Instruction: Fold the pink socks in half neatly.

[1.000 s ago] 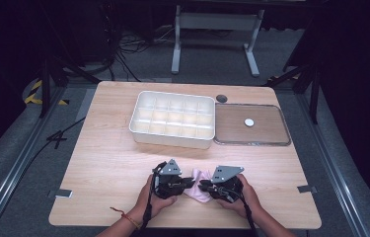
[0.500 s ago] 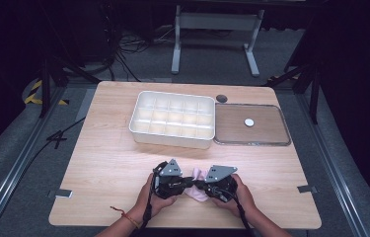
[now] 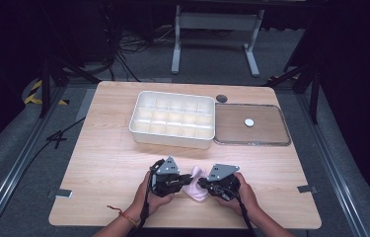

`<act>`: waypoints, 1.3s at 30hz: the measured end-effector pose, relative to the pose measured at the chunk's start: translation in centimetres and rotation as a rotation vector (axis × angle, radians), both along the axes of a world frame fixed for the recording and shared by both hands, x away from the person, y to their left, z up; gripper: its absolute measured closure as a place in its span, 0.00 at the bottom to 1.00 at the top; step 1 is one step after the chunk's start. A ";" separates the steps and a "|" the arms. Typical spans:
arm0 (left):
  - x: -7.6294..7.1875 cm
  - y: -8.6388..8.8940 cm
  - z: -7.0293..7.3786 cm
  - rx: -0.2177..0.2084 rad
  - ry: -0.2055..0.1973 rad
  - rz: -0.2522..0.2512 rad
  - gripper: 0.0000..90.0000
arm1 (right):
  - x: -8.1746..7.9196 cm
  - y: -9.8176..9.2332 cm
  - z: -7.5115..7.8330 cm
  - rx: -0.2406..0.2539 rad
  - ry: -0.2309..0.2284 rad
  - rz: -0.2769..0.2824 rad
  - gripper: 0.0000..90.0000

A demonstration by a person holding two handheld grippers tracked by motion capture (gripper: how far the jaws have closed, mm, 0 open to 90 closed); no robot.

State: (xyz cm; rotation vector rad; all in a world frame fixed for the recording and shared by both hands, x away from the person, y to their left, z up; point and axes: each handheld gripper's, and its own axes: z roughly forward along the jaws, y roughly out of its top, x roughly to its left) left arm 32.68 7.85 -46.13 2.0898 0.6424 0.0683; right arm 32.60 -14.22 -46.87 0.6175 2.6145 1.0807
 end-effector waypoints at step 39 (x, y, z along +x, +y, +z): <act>-2.1 -3.6 0.0 0.208 -0.164 -0.085 0.92 | 0.0 -2.4 -0.3 0.003 0.002 -0.011 0.97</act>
